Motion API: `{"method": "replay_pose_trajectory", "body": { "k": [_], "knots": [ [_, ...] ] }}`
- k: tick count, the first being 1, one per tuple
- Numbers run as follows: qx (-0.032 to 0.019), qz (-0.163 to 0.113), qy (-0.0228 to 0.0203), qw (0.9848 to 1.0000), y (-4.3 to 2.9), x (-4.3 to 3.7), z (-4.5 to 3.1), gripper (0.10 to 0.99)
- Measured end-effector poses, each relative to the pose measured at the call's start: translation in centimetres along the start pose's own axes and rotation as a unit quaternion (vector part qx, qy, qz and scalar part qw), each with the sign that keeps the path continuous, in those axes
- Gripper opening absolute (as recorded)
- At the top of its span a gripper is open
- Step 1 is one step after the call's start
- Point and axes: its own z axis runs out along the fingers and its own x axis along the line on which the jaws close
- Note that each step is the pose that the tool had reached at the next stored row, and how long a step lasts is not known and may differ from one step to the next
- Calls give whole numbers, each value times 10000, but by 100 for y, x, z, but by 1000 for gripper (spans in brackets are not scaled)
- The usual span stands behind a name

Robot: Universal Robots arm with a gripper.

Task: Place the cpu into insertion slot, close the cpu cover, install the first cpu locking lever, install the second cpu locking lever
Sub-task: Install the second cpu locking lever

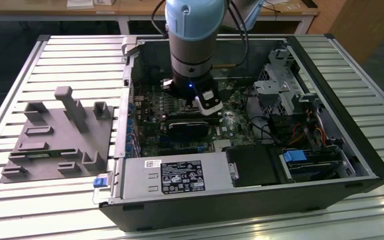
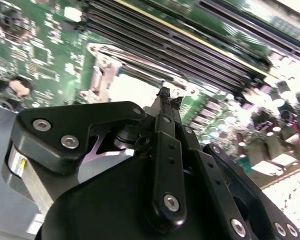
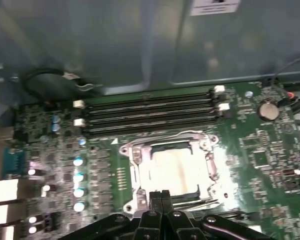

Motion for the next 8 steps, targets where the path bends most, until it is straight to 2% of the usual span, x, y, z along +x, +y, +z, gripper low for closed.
{"method": "replay_pose_trajectory", "body": {
  "k": [4, 6, 8],
  "knots": [
    [18, 6, 15, 10000, 9, -65, 4, 102],
    [55, 6, 10, 10000, 12, -70, 5, 102],
    [116, 2, 2, 9999, 18, -72, 7, 102]
  ]
}}
